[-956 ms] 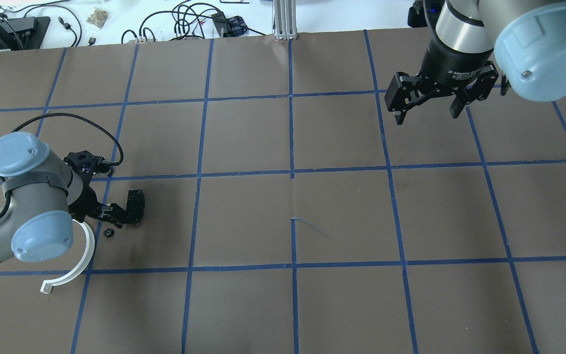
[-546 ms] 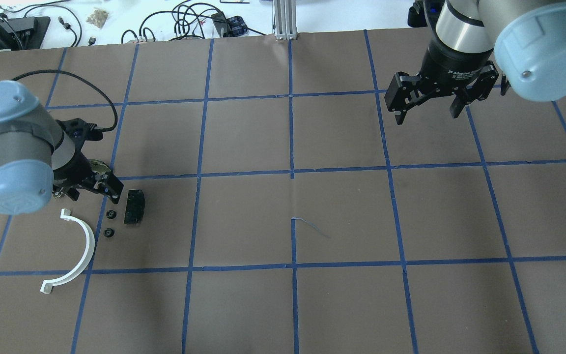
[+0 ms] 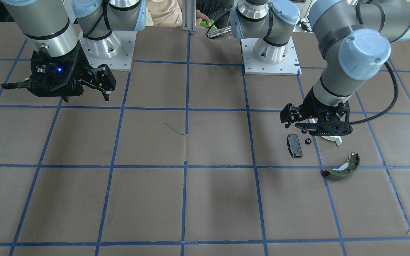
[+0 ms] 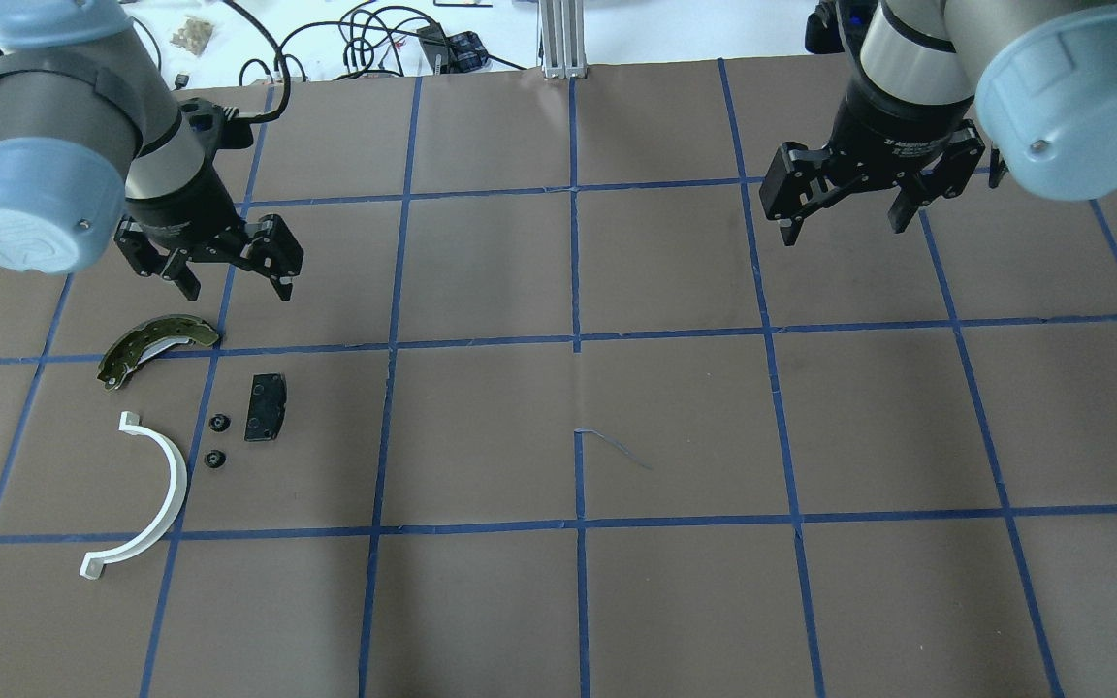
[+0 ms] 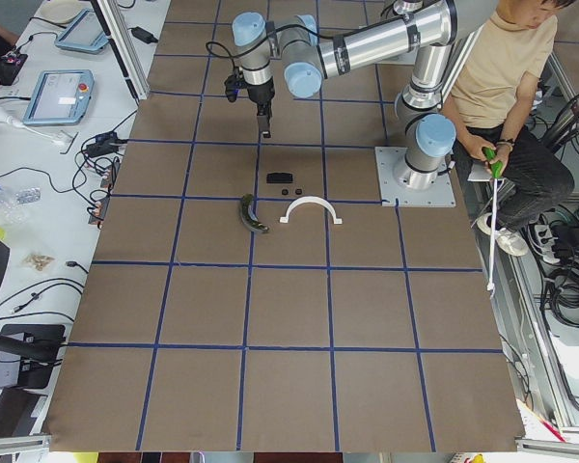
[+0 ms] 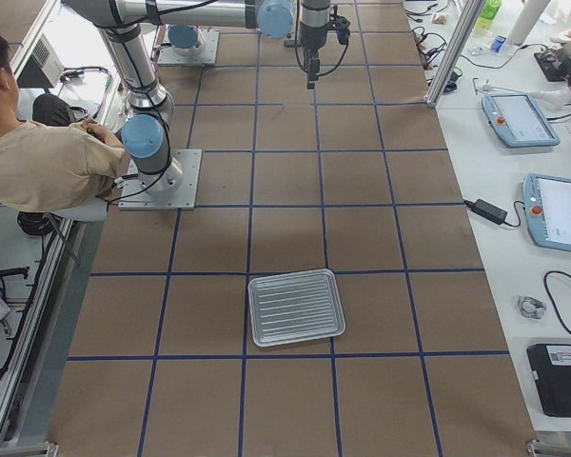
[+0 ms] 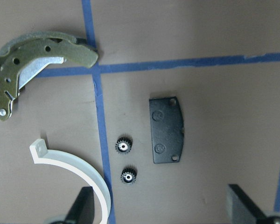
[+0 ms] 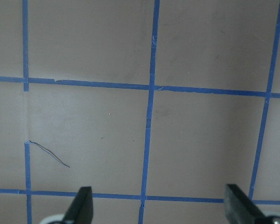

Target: Place bearing gear from tray to pile

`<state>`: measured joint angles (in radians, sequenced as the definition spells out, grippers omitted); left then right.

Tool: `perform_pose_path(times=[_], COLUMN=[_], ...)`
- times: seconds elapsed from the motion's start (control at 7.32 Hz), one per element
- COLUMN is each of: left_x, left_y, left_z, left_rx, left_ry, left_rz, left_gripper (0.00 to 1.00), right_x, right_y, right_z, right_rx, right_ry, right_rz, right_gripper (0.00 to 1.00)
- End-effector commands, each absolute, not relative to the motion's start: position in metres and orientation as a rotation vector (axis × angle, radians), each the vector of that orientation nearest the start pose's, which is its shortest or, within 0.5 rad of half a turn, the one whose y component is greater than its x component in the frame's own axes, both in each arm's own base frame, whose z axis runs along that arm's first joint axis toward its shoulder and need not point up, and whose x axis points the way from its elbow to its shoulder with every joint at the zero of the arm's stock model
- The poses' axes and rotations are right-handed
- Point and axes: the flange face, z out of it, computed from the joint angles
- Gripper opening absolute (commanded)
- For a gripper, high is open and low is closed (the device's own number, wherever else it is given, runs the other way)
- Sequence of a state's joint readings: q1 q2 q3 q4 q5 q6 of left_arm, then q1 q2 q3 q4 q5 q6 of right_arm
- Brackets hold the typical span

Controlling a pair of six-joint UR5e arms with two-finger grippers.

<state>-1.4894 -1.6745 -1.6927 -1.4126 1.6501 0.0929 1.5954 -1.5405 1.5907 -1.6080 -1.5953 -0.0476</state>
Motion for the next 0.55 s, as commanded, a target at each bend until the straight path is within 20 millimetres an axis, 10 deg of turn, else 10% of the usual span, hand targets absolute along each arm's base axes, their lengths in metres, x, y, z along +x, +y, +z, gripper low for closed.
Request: perform_pose_path(times=[0.0, 0.41], left_x=[-0.14, -0.142], left_y=[-0.509, -0.506], left_z=[0.447, 0.481], left_rx=[0.118, 0.114], left_ry=[3.07, 3.118], left_rz=[-0.047, -0.083], left_gripper=[1.0, 1.0], right_x=[0.143, 0.143], right_y=[-0.5, -0.5], right_z=[0.467, 0.467], right_rx=[-0.114, -0.114], right_ry=[3.164, 3.164], right_rz=[0.02, 0.02], right_gripper=[1.0, 1.0])
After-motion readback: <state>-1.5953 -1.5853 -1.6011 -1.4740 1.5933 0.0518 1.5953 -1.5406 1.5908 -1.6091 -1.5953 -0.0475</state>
